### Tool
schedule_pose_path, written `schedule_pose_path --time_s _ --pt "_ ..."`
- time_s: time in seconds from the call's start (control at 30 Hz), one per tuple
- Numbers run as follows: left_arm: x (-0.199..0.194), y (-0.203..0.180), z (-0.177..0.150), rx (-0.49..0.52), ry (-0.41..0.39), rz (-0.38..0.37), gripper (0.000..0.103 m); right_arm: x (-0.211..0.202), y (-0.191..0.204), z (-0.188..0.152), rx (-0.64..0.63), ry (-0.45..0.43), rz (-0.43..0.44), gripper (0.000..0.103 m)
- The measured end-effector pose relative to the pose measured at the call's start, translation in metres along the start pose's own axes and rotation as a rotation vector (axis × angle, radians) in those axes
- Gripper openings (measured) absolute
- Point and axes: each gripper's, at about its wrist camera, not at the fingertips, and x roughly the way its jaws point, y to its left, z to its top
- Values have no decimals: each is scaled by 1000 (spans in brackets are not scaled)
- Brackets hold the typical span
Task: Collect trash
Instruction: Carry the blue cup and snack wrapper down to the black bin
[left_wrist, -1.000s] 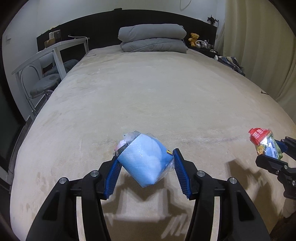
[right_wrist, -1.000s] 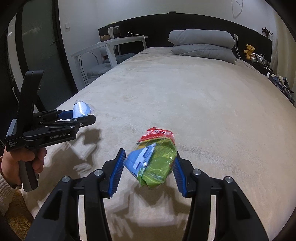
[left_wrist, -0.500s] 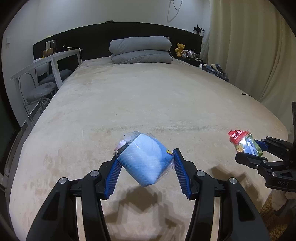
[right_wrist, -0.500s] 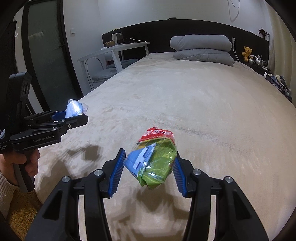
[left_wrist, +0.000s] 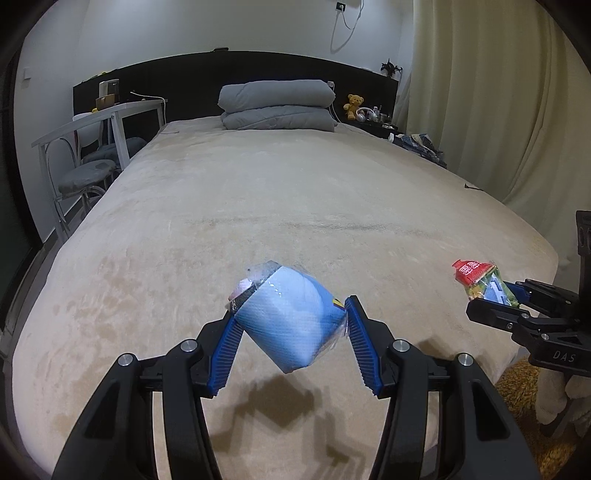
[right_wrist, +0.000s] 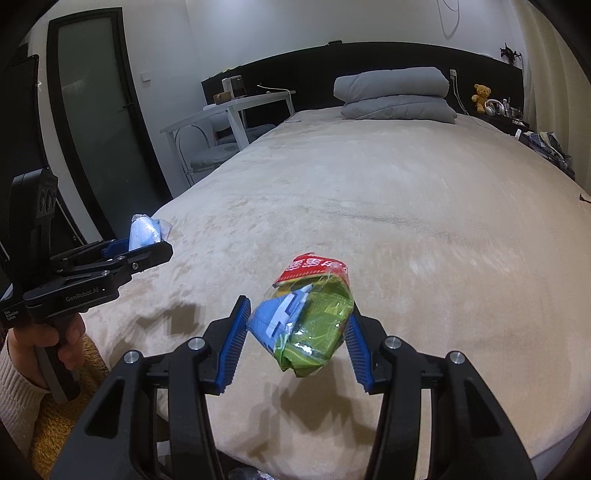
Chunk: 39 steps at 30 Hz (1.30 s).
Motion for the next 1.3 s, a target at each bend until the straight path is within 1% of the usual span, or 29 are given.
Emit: schedule_pose_path --time_s 0.13,0.27,0.5,0.73,1.0,1.17,1.3 --pt "-17 -3 -16 -5 -11 -4 54 -13 8 -17 15 -5 2 51" --pt "-34 -5 -29 -13 -27 -2 54 -20 18 -33 3 10 10 51" --pt "-61 -12 -48 -26 -57 -17 54 -37 34 -57 -8 8 42 51" --pt "-79 -24 -67 -16 -62 -41 54 -54 46 -78 -38 10 59 51" --pt "-94 -37 -89 8 -43 -61 54 -65 51 -94 -36 29 86 51" --pt "-97 -42 -101 -1 -2 -76 54 -73 58 -104 -27 35 132 51" --pt "-102 -46 -113 -19 32 -97 54 -75 63 -111 -37 44 147 51"
